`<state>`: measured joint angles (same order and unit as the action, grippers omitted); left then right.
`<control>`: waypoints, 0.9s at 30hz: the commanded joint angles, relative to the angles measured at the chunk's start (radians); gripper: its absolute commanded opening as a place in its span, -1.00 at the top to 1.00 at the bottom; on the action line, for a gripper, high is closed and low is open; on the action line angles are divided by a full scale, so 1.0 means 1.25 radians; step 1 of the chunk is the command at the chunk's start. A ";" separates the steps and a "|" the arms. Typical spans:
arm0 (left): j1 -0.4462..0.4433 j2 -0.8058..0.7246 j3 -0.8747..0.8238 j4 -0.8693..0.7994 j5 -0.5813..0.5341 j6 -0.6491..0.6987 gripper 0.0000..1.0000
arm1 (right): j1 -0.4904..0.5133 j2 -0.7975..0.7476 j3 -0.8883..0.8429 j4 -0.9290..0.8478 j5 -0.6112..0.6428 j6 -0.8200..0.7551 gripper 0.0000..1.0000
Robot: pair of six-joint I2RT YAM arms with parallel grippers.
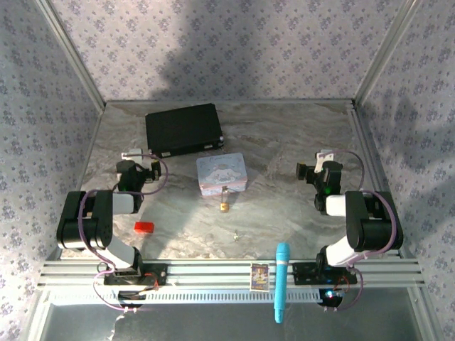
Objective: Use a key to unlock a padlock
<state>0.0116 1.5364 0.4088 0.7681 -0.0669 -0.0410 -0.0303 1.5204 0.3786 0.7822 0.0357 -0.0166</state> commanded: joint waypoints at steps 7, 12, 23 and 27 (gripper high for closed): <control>0.006 -0.011 0.014 0.010 0.029 0.010 -1.00 | -0.006 -0.013 0.023 -0.023 -0.012 -0.008 -0.98; 0.005 -0.139 0.045 -0.140 0.022 0.009 -1.00 | -0.004 -0.076 0.048 -0.116 -0.005 -0.009 -0.99; 0.006 -0.322 0.133 -0.372 0.014 -0.294 -1.00 | -0.004 -0.304 0.114 -0.378 -0.022 0.081 -0.98; 0.008 -0.355 0.153 -0.448 0.116 -0.466 -1.00 | -0.011 -0.362 0.200 -0.598 -0.019 0.208 -0.98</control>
<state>0.0135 1.1278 0.5632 0.3286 -0.0204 -0.4038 -0.0353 1.1034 0.5472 0.2691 0.0219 0.1116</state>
